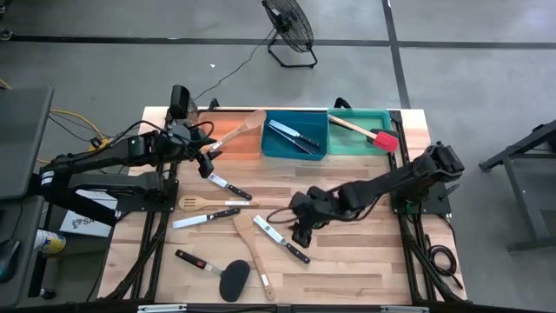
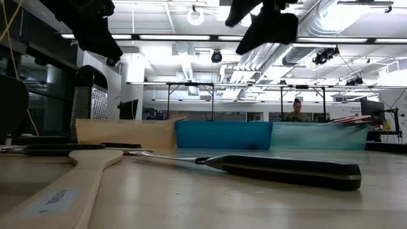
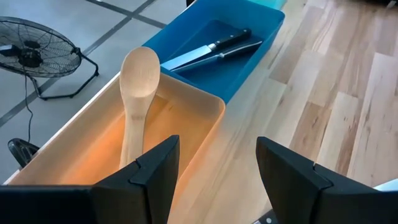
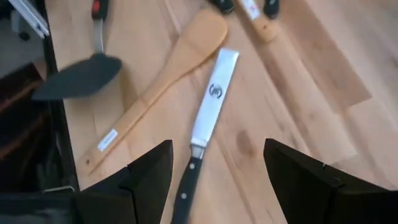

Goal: Pick & Place Kitchen Items
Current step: Put the knife into the blue bin

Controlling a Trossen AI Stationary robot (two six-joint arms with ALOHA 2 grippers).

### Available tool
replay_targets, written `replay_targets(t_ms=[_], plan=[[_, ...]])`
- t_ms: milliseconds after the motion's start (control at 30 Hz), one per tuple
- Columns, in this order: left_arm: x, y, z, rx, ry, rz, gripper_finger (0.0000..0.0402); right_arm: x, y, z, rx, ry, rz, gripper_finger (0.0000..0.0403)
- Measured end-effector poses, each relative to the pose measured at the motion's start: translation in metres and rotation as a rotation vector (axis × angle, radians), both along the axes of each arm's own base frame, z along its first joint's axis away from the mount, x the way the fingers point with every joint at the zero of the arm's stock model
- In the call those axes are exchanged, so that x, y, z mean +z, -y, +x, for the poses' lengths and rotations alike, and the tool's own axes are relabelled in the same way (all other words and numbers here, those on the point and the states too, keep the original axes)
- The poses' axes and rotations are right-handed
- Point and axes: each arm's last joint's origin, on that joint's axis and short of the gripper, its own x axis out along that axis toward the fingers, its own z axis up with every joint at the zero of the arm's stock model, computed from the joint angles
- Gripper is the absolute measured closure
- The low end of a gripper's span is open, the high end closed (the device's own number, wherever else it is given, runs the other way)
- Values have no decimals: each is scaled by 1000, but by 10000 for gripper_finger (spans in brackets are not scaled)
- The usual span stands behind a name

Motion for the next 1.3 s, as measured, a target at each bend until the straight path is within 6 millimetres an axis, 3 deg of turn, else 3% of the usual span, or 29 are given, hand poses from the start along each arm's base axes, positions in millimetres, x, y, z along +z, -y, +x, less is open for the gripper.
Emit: replay_targets(t_ms=[233,367,767,1067,1300], plan=[[0,0,0,0,-3,-2,194,-44,-25,13,19,-102,36,160],[-1,0,0,1,-8,-5,194,-59,-33,15,-8,-135,34,160],[-2,0,-1,9,-13,-19,194,-89,-58,10,30,-169,-113,160],[-2,0,-1,11,-11,-22,194,-88,-89,-6,67,-71,-283,160],[-2,0,-1,13,-11,-25,194,-108,-109,-4,105,-13,-334,160]])
